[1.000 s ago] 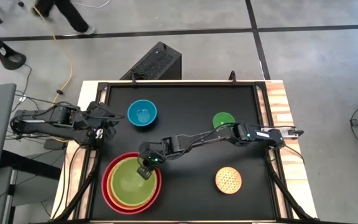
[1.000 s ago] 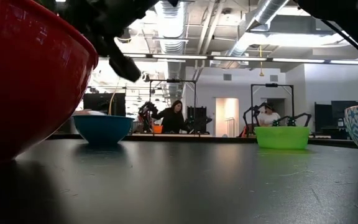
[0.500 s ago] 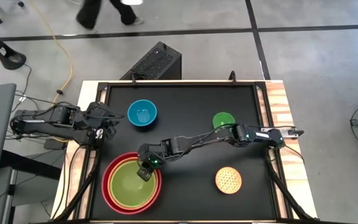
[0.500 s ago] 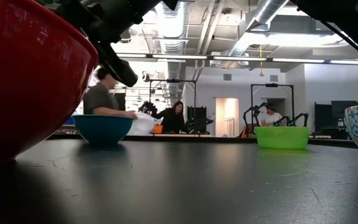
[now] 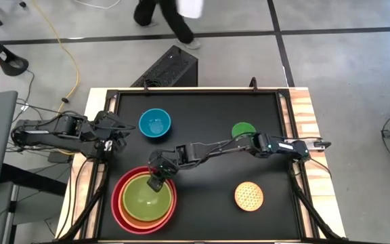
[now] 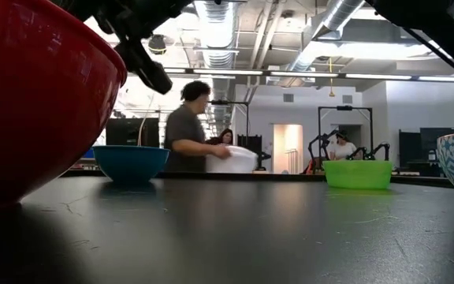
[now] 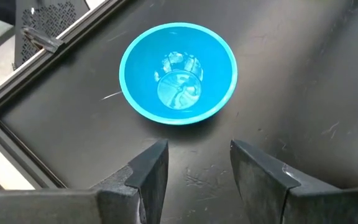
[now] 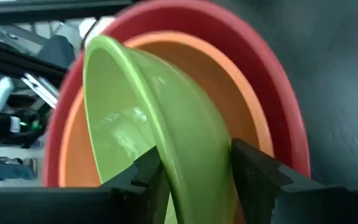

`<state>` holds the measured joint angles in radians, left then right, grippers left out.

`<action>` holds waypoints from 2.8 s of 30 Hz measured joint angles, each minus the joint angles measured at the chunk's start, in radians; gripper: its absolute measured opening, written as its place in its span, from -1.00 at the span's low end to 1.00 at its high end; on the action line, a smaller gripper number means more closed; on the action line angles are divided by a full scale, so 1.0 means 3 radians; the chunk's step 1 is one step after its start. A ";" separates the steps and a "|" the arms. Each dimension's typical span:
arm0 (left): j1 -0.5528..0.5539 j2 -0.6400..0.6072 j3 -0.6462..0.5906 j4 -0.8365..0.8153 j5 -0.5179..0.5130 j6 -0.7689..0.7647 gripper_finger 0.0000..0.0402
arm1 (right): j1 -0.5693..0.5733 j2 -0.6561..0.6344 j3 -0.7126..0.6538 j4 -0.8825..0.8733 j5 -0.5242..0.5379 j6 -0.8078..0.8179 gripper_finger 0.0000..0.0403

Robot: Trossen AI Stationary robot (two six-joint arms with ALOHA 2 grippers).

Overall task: Nest bowls inside each other
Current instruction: Stack the light green bowl on top of the orange bowl, then stack the blue bowl on top of the light green bowl

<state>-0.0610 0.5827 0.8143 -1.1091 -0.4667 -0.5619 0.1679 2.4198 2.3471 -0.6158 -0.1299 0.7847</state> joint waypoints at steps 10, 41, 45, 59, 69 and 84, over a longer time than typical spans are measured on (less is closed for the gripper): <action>0.0000 -0.0001 0.0000 -0.0007 0.0001 0.0065 -0.19 | -0.0016 -0.0060 0.0024 0.0024 -0.0089 -0.0036 -0.08; -0.0001 -0.0001 0.0000 0.0000 0.0132 -0.0035 -0.19 | -0.0158 -0.0227 0.0021 -0.0082 -0.0268 -0.0265 0.24; 0.0000 -0.0001 0.0000 -0.0001 0.0132 -0.0048 -0.19 | -0.0209 -0.0355 0.0019 -0.0407 -0.0232 -0.0312 0.21; 0.0000 -0.0001 0.0000 0.0000 0.0078 0.0037 -0.19 | -0.0063 -0.0110 0.0008 0.0000 -0.0424 -0.0655 -0.90; 0.0000 -0.0001 0.0000 0.0001 0.0057 0.0062 -0.19 | -0.0248 -0.0031 0.0015 0.0151 -0.0802 -0.0545 -0.96; 0.0000 -0.0001 0.0000 0.0000 0.0140 -0.0025 -0.19 | -0.0793 -0.0166 0.0039 0.0158 -0.0537 -0.0437 -0.90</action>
<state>-0.0608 0.5823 0.8143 -1.1091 -0.4247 -0.5694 -0.0699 2.3699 2.3589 -0.5683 -0.2910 0.6535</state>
